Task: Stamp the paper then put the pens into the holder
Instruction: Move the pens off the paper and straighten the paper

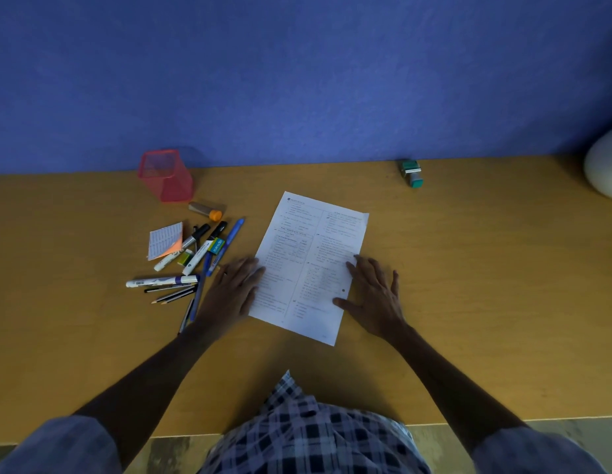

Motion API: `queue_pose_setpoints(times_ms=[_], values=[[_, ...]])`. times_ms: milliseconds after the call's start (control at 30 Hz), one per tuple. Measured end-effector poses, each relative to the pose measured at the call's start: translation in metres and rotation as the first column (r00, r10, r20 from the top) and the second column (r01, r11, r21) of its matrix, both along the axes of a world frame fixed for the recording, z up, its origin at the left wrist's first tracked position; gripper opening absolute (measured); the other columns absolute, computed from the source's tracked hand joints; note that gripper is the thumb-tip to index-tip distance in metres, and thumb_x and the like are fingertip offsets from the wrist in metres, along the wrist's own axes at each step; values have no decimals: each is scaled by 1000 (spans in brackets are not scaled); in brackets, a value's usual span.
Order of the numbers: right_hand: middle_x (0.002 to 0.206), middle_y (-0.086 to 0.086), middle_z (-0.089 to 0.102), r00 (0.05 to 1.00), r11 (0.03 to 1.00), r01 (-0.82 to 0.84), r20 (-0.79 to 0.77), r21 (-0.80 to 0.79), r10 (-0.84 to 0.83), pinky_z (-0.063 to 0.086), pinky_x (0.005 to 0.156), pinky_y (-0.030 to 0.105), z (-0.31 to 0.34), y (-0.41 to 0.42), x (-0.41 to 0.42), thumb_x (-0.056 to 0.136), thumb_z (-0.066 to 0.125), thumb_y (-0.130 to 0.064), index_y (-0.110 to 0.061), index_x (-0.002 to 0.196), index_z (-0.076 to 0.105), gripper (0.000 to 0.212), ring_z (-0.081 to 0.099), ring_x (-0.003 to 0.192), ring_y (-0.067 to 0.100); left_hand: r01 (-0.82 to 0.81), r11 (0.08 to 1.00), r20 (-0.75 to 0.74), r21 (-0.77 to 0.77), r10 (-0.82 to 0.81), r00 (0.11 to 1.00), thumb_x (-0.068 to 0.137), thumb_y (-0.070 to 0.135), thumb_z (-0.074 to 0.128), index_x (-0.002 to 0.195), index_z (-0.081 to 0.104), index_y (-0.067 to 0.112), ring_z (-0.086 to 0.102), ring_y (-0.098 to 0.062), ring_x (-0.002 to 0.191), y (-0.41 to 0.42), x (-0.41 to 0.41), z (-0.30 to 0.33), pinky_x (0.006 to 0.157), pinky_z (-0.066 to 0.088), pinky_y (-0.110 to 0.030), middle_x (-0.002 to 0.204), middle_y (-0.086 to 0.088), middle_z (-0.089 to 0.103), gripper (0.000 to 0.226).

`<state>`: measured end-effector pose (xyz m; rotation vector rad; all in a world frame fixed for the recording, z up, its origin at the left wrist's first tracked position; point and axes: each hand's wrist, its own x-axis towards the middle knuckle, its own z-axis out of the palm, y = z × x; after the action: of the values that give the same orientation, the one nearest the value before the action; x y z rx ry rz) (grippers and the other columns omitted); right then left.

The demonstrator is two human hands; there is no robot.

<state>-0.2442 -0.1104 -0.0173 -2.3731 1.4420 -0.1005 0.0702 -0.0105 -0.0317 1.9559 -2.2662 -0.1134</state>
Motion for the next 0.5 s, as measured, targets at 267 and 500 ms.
queue_pose_setpoints(times_ms=[267,500], values=[[161,-4,16,998,999,-53,-26,1,53,3,114,65,0,-9,-4,80,56,-65,-27,151,24,86,9,149,22,6,998,59,58,-9,998,77,3,63,147,37,12,26,-27,145,10,21,3,116,26,-54,154,-7,34,75],[162,-5,11,994,995,-96,-53,33,98,0,114,65,2,-19,-6,83,59,-60,-27,152,22,85,3,150,23,-1,1000,31,15,0,1000,87,15,50,141,44,12,31,-29,143,-1,10,12,114,27,-51,150,-9,40,55]])
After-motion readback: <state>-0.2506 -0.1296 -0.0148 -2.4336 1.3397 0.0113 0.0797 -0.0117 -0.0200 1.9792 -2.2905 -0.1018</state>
